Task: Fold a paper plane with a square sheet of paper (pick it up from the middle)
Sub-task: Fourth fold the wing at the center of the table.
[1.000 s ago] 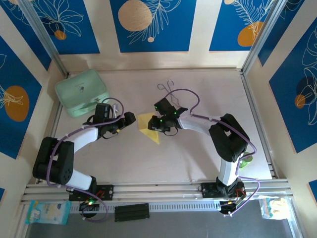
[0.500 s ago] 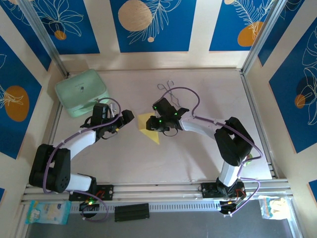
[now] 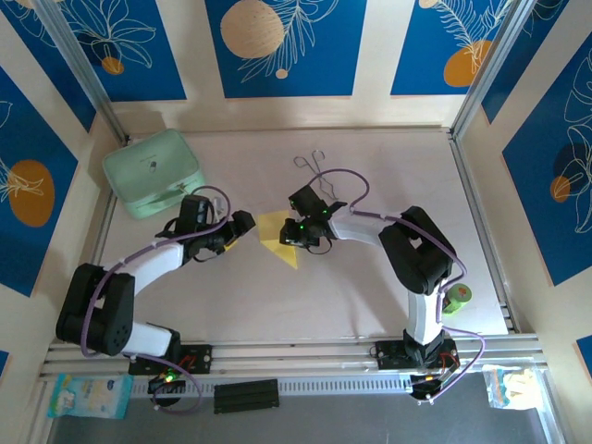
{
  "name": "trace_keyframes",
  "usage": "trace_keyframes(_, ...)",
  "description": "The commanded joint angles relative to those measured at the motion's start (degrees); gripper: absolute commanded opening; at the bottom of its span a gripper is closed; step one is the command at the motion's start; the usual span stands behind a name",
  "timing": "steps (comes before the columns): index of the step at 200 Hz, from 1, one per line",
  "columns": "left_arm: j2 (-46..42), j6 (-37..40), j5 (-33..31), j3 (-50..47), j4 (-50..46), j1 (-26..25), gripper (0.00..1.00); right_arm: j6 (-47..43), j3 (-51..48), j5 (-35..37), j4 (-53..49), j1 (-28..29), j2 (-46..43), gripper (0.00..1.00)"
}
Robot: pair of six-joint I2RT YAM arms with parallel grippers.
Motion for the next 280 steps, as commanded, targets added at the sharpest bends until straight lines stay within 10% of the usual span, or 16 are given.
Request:
trace_keyframes(1, 2.34, -1.98, 2.46, 0.88, 1.10, -1.33, 0.81, 0.44, -0.33, -1.58, 1.30, -0.18, 0.99, 0.24)
trace_keyframes(111, 13.97, -7.65, 3.66, 4.51, 4.54, -6.51, 0.37, 1.38, -2.00, -1.45, 1.02, -0.26, 3.02, 0.18)
trace_keyframes(280, 19.15, -6.73, 3.74, 7.64, 4.57, -6.65, 0.31, 0.79, -2.36, -2.42, 0.83, -0.74, 3.69, 0.15)
